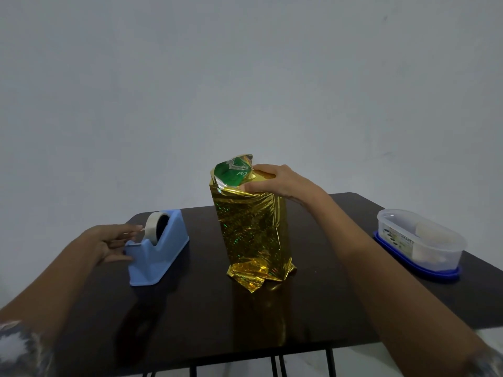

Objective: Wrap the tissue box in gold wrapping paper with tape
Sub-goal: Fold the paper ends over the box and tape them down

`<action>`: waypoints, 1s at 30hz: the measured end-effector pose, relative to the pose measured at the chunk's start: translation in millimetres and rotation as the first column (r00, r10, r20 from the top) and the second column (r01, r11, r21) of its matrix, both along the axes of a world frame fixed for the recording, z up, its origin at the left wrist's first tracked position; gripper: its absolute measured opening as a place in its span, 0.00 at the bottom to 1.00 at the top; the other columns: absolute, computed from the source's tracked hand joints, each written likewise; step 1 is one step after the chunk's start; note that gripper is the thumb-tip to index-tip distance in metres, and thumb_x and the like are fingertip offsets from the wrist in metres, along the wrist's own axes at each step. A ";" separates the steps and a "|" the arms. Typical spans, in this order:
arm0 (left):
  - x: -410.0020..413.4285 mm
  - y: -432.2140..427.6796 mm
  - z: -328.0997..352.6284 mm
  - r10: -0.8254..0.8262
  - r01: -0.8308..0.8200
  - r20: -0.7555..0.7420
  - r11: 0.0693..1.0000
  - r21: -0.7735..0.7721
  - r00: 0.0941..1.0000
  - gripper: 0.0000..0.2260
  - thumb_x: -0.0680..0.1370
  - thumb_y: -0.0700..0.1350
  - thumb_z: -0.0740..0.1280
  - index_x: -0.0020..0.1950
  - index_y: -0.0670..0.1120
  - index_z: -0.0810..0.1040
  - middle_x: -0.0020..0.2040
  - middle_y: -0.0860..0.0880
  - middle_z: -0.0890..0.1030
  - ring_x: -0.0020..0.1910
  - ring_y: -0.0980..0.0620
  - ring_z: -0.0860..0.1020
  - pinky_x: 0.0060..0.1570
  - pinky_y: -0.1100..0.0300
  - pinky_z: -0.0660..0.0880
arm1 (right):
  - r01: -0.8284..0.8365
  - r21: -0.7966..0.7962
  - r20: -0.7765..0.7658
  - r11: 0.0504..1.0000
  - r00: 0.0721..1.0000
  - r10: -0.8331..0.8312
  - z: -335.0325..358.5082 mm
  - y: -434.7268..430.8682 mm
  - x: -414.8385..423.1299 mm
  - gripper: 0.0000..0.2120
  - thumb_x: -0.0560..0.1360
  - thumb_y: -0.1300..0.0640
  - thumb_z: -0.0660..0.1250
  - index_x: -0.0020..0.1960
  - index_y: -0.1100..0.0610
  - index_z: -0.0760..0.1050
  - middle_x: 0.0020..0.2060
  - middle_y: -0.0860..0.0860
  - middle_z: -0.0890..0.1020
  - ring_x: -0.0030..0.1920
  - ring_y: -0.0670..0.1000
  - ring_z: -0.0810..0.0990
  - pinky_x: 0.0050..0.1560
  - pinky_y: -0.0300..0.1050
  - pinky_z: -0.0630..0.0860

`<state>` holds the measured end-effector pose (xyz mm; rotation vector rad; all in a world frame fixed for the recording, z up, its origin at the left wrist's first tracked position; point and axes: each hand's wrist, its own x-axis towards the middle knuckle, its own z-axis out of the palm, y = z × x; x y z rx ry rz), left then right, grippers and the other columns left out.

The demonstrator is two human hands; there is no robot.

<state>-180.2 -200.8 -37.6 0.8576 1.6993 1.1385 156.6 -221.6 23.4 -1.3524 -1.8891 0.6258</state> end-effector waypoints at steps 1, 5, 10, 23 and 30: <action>1.7 0.5 -0.7 -0.004 0.004 0.008 1.000 0.015 1.000 0.03 0.74 0.38 0.70 0.43 0.40 0.77 0.59 0.44 0.76 0.66 0.46 0.70 0.22 0.48 0.77 | -0.004 -0.001 -0.006 1.000 1.000 0.004 0.1 -0.3 0.8 0.45 0.58 0.36 0.72 0.72 0.50 0.66 0.67 0.56 0.70 0.64 0.56 0.72 0.65 0.52 0.71; 4.7 -3.5 -0.2 -0.004 0.003 0.026 0.999 0.052 1.000 0.04 0.75 0.39 0.69 0.42 0.40 0.77 0.49 0.46 0.76 0.61 0.48 0.71 0.34 0.46 0.80 | -0.013 -0.007 -0.034 1.000 0.999 0.013 0.8 1.8 3.4 0.41 0.62 0.40 0.75 0.71 0.51 0.67 0.66 0.55 0.71 0.63 0.55 0.74 0.64 0.50 0.71; -3.0 -11.7 -0.3 0.019 -0.038 0.143 0.991 0.130 0.990 0.07 0.77 0.39 0.67 0.39 0.42 0.75 0.46 0.47 0.74 0.65 0.45 0.70 0.41 0.40 0.78 | -0.012 0.011 -0.031 1.000 0.999 0.013 0.1 0.3 1.5 0.35 0.68 0.43 0.72 0.71 0.50 0.67 0.67 0.55 0.70 0.63 0.55 0.72 0.63 0.48 0.70; -7.1 -17.1 -26.9 0.056 -0.157 0.294 0.930 0.332 0.954 0.06 0.74 0.38 0.69 0.39 0.42 0.75 0.42 0.48 0.73 0.54 0.48 0.75 0.31 0.44 0.79 | 0.002 0.030 -0.045 1.000 0.999 0.000 1.0 -5.0 0.3 0.34 0.68 0.45 0.72 0.71 0.53 0.68 0.66 0.54 0.72 0.64 0.54 0.72 0.67 0.51 0.68; -8.8 -17.4 -67.0 0.094 -0.265 0.419 0.890 0.370 0.903 0.02 0.74 0.37 0.70 0.43 0.39 0.78 0.38 0.47 0.81 0.42 0.53 0.79 0.34 0.62 0.78 | 0.006 0.026 -0.049 1.000 0.999 -0.005 1.5 -8.1 -0.9 0.40 0.63 0.40 0.74 0.71 0.53 0.67 0.68 0.54 0.70 0.66 0.55 0.70 0.69 0.53 0.66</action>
